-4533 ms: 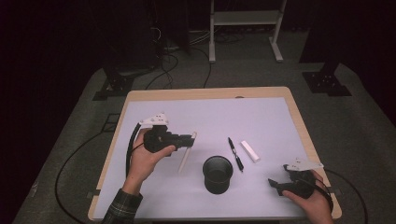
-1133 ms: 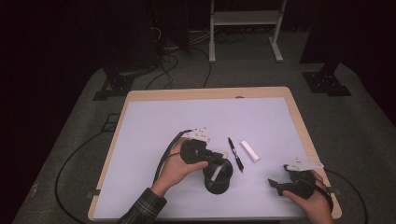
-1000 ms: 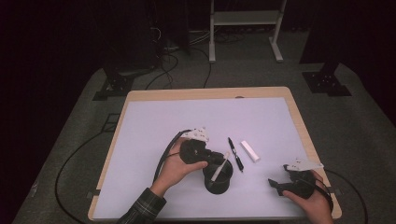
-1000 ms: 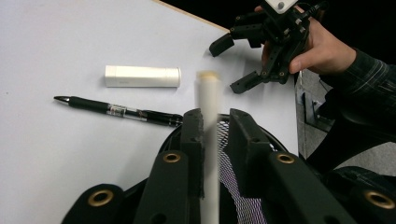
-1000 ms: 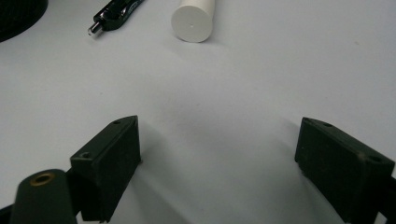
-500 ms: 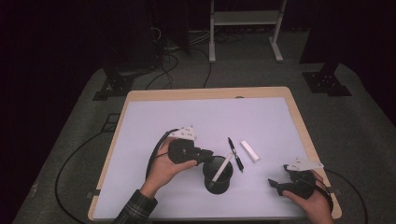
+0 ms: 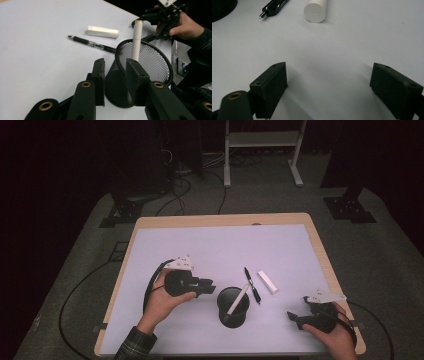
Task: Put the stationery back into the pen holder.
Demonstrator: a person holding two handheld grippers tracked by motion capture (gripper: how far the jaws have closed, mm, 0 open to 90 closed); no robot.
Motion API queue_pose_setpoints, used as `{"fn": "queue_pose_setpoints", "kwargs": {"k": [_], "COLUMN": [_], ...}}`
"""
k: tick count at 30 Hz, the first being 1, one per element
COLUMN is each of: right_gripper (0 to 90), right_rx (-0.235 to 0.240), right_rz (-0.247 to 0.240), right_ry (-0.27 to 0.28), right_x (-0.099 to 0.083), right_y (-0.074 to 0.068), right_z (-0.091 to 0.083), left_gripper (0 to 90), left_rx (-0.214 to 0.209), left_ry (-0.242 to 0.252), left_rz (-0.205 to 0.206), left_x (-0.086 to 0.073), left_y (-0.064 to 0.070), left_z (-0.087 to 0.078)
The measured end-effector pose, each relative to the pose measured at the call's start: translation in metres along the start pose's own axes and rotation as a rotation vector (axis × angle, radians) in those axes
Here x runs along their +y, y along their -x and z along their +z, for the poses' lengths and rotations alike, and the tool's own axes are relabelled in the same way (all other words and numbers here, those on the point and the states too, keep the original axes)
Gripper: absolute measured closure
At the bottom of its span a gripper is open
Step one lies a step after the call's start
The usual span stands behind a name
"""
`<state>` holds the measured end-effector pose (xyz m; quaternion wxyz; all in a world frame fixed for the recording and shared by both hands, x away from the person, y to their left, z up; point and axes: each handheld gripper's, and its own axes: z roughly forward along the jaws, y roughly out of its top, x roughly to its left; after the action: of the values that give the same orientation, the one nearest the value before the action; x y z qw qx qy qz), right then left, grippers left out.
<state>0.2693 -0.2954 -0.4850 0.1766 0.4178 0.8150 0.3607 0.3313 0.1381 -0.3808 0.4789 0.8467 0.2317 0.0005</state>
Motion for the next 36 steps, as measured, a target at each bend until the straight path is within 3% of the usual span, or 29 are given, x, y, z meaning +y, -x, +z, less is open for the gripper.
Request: {"fn": "queue_pose_setpoints", "kwargs": {"k": [4, 12, 27, 36], "right_gripper": [13.2, 13.2, 11.5, 11.4], "right_rx": [0.0, -0.001, 0.009, 0.005], "right_rz": [0.0, 0.0, 0.0, -0.006], "right_ry": [0.0, 0.0, -0.007, -0.009], "right_x": [0.0, 0.0, 0.001, 0.001], "right_y": [0.0, 0.0, 0.0, 0.0], "right_z": [0.0, 0.0, 0.0, 0.001], "left_gripper": [64.5, 52.4, 31.2, 25.2], "left_rx": [0.028, 0.128, 0.283, 0.345], "left_ry": [0.002, 0.002, -0.048, -0.108], "left_rz": [-0.003, -0.006, 0.008, -0.027], "left_x": [-0.005, -0.022, -0.052, -0.077], "left_y": [-0.003, -0.01, -0.019, -0.023], "left_z": [-0.006, -0.018, -0.034, -0.04]}}
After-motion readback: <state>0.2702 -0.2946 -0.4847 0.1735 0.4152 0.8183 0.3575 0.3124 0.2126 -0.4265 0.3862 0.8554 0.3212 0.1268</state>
